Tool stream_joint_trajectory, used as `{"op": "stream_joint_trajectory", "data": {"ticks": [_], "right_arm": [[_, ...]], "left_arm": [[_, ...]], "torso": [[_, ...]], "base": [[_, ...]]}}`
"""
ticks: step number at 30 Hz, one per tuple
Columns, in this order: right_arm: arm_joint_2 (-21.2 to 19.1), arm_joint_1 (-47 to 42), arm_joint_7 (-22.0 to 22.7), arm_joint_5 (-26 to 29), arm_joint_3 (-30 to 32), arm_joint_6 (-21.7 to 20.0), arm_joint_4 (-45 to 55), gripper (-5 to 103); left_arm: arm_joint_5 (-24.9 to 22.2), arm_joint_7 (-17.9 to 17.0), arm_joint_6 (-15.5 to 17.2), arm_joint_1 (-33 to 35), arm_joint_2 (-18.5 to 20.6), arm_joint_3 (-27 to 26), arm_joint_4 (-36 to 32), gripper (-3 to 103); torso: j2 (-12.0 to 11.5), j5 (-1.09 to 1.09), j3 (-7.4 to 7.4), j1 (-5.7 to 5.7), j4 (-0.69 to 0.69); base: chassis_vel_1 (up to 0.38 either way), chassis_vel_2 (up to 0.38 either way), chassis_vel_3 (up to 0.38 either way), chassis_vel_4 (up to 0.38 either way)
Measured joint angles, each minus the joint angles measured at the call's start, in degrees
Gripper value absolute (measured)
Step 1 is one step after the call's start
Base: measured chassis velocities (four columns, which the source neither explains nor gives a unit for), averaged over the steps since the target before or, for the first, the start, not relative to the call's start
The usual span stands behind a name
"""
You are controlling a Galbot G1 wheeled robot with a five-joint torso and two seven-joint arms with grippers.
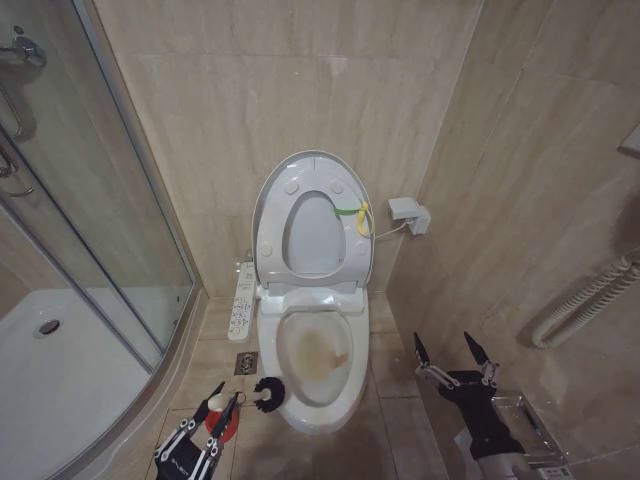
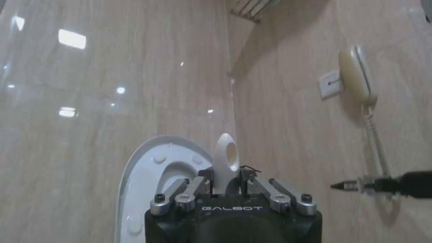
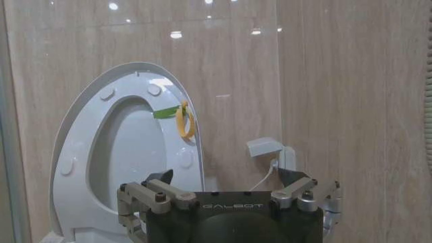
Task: Open the toilet lid, clean the toilet bowl with a toilet brush, close the toilet lid, and flush.
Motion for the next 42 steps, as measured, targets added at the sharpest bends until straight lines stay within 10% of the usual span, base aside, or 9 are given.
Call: {"op": "stream_joint_trajectory", "data": {"ticks": [16, 29, 42], "right_arm": [[0.0, 0.0, 0.0, 0.0, 0.0, 0.0, 0.0, 100], [0.0, 0.0, 0.0, 0.0, 0.0, 0.0, 0.0, 100], [0.0, 0.0, 0.0, 0.0, 0.0, 0.0, 0.0, 100]], "left_arm": [[-7.64, -0.96, 11.47, -16.66, 10.48, 2.83, 4.7, 25], [-9.73, -0.59, 12.03, -35.85, 15.58, 13.08, 20.48, 25], [-10.55, -1.38, 12.23, -51.73, 11.92, 24.42, 39.95, 25]], "torso": [[0.0, 0.0, 0.01, 0.01, 0.01], [0.0, 0.0, 0.01, 0.01, 0.0], [-0.01, 0.01, 0.01, 0.01, 0.0]], "base": [[0.0, 0.0, 0.0, 0.0], [0.0, 0.0, 0.0, 0.0], [0.0, 0.0, 0.0, 0.0]]}}
